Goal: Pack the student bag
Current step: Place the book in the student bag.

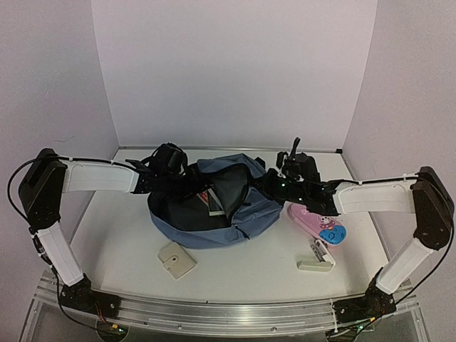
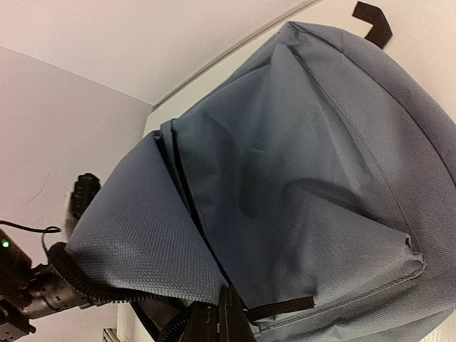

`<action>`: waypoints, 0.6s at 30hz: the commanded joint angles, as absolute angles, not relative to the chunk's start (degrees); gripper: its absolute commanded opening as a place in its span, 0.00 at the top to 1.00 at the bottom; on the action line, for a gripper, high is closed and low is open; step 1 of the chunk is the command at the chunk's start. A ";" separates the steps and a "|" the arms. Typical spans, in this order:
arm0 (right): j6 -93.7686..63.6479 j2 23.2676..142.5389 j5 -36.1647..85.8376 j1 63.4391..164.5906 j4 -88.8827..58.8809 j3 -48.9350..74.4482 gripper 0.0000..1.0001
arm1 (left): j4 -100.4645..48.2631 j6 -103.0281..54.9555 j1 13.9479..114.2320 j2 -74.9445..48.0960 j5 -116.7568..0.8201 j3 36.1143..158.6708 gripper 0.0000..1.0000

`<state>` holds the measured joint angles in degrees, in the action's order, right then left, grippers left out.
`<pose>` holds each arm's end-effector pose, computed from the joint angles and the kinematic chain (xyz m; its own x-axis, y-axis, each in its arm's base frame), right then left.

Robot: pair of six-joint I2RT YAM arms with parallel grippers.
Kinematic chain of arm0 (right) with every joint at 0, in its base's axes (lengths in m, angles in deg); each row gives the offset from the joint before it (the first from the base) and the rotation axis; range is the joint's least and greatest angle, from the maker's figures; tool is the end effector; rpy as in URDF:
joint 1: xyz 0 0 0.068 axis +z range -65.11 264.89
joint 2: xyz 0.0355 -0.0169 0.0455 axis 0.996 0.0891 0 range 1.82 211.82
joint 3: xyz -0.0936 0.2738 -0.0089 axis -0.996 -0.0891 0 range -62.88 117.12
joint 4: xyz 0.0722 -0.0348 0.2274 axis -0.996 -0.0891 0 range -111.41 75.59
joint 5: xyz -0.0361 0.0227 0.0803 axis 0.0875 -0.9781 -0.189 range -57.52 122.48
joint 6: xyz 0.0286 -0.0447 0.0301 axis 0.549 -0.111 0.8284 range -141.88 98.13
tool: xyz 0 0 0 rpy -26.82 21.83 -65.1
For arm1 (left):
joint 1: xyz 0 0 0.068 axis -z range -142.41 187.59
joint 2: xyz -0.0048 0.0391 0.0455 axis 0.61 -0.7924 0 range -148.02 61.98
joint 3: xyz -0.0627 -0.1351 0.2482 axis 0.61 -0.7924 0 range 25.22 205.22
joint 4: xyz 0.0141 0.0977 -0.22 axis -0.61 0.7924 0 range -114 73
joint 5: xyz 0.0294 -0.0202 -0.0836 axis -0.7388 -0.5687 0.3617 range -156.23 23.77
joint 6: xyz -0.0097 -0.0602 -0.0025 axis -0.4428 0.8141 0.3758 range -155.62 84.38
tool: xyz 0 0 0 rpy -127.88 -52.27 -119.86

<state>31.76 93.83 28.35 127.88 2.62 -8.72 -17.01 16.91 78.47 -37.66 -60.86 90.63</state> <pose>0.2572 0.2441 0.2625 -0.7415 0.4068 -0.5336 -0.2230 0.6007 0.7678 0.2808 -0.2488 0.2360 -0.8625 -0.2984 -0.4087 0.0334 0.7722 -0.6345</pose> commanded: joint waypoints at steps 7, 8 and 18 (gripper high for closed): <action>30.06 94.86 27.41 126.99 5.46 -10.51 0.43 | -27.14 13.75 79.53 -36.79 -50.67 91.91 0.34; 29.18 94.04 26.26 127.04 5.46 -10.86 0.37 | -27.05 13.31 79.70 -36.93 -50.43 92.29 0.34; 23.64 74.05 25.84 126.89 -2.62 -17.39 0.02 | -21.92 12.39 79.78 -34.11 -53.42 91.98 0.33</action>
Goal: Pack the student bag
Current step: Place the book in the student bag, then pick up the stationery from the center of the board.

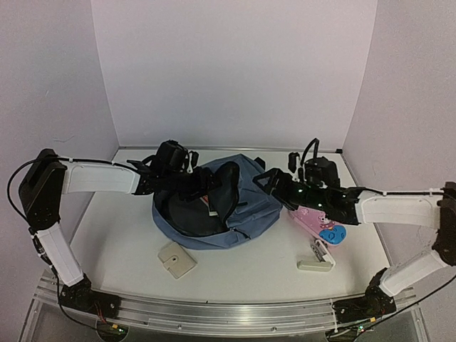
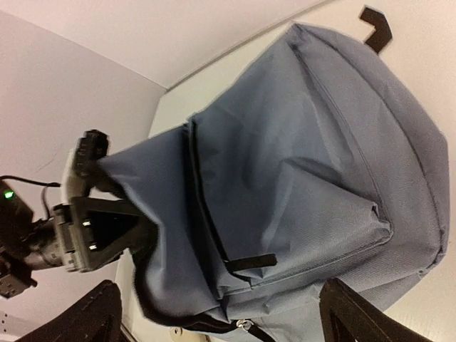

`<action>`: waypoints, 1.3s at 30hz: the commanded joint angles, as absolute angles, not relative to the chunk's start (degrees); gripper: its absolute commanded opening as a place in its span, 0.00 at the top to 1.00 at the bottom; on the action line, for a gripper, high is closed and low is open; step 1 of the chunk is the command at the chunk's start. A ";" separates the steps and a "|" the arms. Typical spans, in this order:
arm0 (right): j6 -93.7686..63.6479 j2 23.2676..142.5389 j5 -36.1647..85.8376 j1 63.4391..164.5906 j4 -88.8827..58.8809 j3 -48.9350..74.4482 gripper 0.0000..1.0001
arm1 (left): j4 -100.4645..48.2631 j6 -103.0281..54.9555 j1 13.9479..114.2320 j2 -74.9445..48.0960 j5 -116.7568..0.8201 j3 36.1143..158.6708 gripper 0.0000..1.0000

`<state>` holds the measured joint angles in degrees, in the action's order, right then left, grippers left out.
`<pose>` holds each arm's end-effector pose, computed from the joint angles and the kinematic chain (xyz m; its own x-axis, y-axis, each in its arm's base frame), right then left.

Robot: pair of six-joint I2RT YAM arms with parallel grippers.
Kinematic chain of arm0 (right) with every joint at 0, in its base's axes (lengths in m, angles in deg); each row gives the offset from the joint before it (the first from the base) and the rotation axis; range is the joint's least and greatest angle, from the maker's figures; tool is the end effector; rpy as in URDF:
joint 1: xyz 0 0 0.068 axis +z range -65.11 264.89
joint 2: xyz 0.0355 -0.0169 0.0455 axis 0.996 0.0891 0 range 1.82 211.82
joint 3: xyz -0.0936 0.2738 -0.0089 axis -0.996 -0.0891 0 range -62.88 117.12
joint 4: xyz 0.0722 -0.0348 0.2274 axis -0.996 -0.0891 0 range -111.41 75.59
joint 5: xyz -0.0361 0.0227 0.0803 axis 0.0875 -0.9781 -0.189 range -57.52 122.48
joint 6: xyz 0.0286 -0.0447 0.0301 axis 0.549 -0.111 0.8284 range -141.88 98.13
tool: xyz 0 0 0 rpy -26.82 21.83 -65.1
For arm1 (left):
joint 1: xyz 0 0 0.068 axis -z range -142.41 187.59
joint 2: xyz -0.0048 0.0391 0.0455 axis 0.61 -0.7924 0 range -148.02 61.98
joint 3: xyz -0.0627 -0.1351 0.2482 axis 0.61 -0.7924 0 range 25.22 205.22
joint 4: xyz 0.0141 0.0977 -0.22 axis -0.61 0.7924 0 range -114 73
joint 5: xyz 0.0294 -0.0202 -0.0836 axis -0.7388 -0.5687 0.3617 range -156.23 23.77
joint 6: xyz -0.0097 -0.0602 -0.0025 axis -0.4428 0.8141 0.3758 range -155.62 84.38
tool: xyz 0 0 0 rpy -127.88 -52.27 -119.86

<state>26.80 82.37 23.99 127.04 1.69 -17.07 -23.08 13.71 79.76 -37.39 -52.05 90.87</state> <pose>0.2211 0.2091 0.2750 -0.7328 0.3385 -0.5903 -0.3287 0.5834 0.7427 0.2756 -0.2648 0.2496 -0.8815 -0.1936 -0.4306 0.2021 0.6696 -0.7147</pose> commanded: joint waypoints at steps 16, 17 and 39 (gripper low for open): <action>16.50 75.57 29.54 96.70 -25.95 -16.65 0.02 | -7.62 11.33 76.40 -14.43 -63.76 78.69 0.24; 16.12 77.02 29.35 95.36 -25.75 -16.72 0.02 | -7.03 11.61 75.58 -12.95 -63.60 77.54 0.23; 21.50 82.60 12.06 91.96 -16.48 -29.38 0.02 | 4.53 10.42 68.53 4.60 -61.07 76.72 0.11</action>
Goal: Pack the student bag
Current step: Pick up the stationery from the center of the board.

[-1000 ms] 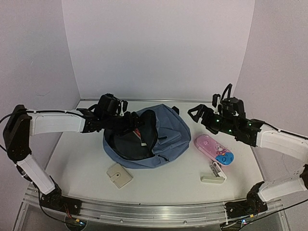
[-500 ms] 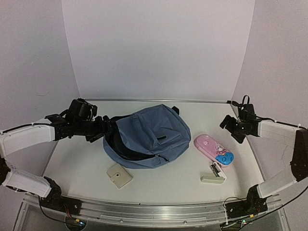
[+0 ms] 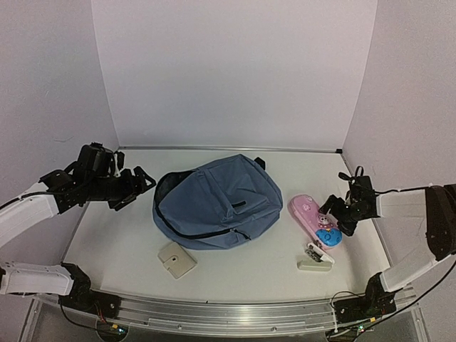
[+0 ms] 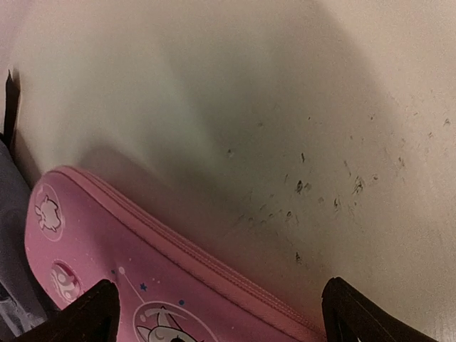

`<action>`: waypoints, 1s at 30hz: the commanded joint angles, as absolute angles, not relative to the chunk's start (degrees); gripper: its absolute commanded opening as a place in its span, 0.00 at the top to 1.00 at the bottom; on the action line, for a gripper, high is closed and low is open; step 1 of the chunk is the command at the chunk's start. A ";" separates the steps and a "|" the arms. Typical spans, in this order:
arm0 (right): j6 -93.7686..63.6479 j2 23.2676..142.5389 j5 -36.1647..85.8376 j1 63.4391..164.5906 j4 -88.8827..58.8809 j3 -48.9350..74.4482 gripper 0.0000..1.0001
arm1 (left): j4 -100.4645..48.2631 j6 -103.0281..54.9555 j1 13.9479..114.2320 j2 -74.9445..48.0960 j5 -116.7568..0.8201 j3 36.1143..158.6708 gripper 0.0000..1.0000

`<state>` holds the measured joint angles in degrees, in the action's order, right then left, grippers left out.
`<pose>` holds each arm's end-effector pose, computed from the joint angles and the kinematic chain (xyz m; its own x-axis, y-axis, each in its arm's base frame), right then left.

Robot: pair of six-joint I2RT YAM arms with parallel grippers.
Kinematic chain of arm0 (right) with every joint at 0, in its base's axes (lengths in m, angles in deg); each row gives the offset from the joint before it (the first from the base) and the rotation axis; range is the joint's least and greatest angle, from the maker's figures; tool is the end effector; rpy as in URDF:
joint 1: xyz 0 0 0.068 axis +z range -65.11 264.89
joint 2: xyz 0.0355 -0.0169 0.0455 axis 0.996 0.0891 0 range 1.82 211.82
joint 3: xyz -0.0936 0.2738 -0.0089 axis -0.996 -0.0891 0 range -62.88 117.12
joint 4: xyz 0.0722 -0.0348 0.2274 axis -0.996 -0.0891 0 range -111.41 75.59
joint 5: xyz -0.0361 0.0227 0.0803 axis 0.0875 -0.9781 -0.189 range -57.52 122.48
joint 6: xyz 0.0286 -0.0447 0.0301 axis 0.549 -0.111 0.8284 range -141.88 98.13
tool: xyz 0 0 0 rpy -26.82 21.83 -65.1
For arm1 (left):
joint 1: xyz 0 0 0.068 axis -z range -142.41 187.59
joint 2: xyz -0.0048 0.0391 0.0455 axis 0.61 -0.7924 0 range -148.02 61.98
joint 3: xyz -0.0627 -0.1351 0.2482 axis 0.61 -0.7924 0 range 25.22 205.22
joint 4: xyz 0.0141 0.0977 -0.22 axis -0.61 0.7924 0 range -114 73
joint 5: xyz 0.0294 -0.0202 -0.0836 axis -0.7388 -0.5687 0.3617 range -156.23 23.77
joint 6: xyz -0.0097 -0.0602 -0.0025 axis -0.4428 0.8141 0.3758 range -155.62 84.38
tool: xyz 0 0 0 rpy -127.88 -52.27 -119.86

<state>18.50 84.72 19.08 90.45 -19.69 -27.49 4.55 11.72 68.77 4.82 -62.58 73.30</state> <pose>0.2496 0.0348 0.1743 -0.7553 0.5596 -0.3411 0.3355 0.7773 0.5322 0.1628 -0.1020 0.3007 -0.7657 -0.3943 -0.5081 -0.0047 0.7934 -0.6087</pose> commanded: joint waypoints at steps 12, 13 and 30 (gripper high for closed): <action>26.17 78.67 12.01 101.75 -15.09 -29.63 0.02 | 2.66 9.28 68.53 0.46 -56.88 80.12 0.10; 26.10 78.85 12.05 101.58 -14.93 -29.91 0.02 | 2.55 9.41 68.53 0.81 -56.45 80.07 0.10; 28.55 90.20 -1.95 97.18 8.48 -36.55 0.38 | 6.15 10.14 68.53 4.73 -56.88 79.94 0.09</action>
